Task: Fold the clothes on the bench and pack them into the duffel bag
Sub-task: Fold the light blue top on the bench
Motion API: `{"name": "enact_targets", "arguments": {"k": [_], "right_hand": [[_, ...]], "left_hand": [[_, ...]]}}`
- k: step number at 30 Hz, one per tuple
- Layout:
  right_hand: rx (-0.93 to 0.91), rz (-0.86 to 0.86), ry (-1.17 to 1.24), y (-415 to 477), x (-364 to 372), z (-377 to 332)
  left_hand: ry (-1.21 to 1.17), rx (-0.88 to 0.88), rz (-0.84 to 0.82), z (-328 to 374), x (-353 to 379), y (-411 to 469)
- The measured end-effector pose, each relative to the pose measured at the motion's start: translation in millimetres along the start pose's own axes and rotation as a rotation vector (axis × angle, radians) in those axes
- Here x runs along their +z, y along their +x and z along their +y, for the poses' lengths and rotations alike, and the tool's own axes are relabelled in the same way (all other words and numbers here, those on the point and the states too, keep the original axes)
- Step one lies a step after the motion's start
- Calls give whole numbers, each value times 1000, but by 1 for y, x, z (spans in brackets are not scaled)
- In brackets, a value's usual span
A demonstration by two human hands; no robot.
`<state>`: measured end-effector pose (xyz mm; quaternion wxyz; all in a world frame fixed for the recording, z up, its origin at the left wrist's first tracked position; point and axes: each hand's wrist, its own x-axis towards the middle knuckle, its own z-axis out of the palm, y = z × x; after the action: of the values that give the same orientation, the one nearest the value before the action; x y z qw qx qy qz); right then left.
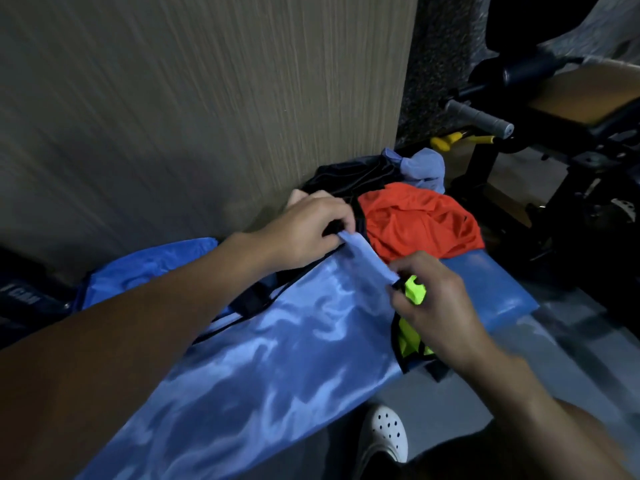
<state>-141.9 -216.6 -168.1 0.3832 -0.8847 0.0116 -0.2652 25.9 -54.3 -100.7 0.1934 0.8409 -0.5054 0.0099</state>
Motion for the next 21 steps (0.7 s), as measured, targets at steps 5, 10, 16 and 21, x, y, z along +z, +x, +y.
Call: {"name": "enact_targets", "arguments": {"k": [5, 10, 16, 21], "right_hand": [[-262, -225, -162, -23, 28, -34], [-333, -332, -130, -39, 50, -47], [-69, -125, -210, -37, 47, -33], [286, -212, -342, -36, 53, -25]], "left_hand": [[25, 7, -11, -25, -2, -64], [26, -40, -103, -45, 4, -111], [93, -224, -249, -48, 10, -132], [152, -155, -149, -13, 25, -99]]}}
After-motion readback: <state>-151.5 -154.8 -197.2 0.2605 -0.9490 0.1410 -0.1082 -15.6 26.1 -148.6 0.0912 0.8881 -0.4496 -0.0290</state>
